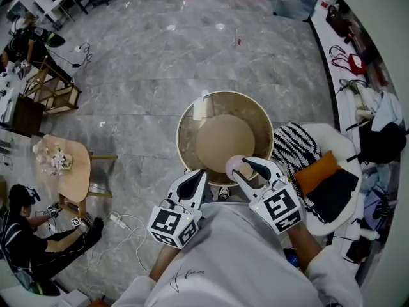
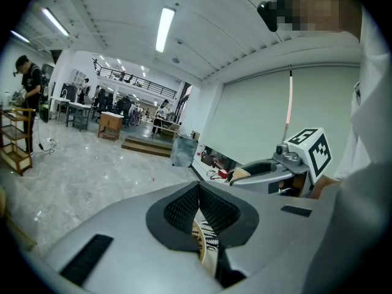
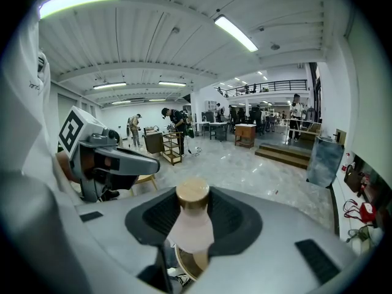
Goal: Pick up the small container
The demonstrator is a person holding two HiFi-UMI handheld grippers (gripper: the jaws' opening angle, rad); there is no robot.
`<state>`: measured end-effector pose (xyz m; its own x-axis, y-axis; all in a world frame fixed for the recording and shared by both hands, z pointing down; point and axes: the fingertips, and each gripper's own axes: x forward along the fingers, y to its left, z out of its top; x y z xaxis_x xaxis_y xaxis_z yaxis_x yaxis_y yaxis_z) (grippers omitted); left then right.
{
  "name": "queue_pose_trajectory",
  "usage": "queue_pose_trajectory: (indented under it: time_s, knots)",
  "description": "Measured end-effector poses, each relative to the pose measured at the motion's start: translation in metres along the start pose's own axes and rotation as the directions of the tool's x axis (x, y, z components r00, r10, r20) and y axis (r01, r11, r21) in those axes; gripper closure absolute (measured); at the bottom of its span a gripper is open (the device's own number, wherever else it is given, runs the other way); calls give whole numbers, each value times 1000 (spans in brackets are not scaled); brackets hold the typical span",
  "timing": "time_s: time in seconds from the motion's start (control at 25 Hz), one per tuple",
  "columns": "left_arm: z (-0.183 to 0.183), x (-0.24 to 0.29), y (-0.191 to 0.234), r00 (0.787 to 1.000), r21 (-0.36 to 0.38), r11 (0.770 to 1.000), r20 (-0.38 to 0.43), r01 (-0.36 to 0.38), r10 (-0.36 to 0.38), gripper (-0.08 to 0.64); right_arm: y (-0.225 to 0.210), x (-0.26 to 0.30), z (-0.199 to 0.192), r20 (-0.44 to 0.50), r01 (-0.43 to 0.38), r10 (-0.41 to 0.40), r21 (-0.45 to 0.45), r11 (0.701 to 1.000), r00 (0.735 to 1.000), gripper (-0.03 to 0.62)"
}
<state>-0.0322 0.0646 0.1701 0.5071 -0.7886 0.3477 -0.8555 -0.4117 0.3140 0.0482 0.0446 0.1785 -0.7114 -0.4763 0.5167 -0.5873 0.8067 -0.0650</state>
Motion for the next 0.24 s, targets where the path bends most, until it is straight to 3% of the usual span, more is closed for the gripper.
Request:
queue_pose_trajectory:
  time_s: [0.24]
  knots:
    - [-4, 1, -4, 1000, 2, 1000, -3, 6, -6, 543, 0, -1, -7, -7, 5, -5, 8, 1000, 1000, 445]
